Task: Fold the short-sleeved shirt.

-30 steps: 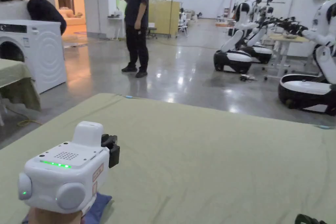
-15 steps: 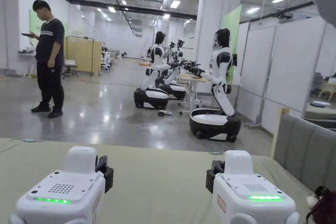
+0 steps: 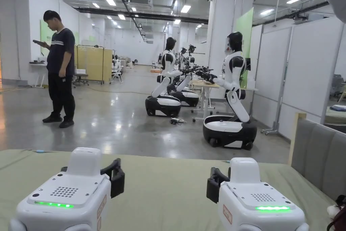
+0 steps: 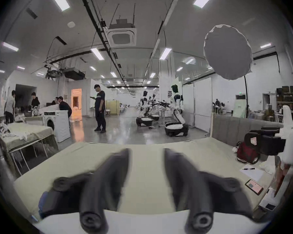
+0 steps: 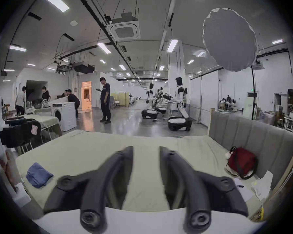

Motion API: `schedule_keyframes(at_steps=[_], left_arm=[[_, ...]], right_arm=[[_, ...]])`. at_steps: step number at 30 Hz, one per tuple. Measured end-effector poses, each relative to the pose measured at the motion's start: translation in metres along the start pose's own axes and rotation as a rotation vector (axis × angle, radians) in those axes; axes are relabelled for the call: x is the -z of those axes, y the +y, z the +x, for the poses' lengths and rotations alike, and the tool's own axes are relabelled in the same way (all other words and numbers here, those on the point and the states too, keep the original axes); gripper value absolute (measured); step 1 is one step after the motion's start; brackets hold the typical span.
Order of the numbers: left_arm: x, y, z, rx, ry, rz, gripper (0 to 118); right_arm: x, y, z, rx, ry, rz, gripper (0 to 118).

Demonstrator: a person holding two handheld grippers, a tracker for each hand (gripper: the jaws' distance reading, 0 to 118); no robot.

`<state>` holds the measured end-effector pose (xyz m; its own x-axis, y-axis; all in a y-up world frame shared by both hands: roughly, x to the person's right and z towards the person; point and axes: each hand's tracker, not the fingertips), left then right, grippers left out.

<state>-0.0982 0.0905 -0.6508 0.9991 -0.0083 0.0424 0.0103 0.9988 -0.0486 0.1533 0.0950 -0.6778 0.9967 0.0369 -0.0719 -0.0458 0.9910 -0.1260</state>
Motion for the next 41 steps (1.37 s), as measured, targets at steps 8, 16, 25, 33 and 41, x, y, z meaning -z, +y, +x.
schedule_keyframes(at_steps=[8,16,25,33,41], left_arm=[[-0.002,0.001,-0.002,-0.013,-0.003,0.04,118],[-0.003,0.0,0.003,-0.02,-0.012,0.024,118],[-0.001,-0.007,0.0,-0.019,-0.003,0.015,118],[-0.004,-0.006,0.001,-0.027,-0.001,0.015,118],[-0.006,-0.004,0.005,-0.014,0.0,0.017,118]], right_arm=[[-0.004,0.002,-0.011,-0.01,0.066,0.04,79],[0.002,0.007,-0.028,0.072,0.095,-0.053,79],[0.002,0.009,-0.021,0.15,0.168,-0.038,79],[-0.008,0.01,-0.026,0.081,0.049,0.028,79],[-0.005,0.004,-0.021,0.077,-0.018,0.001,80]])
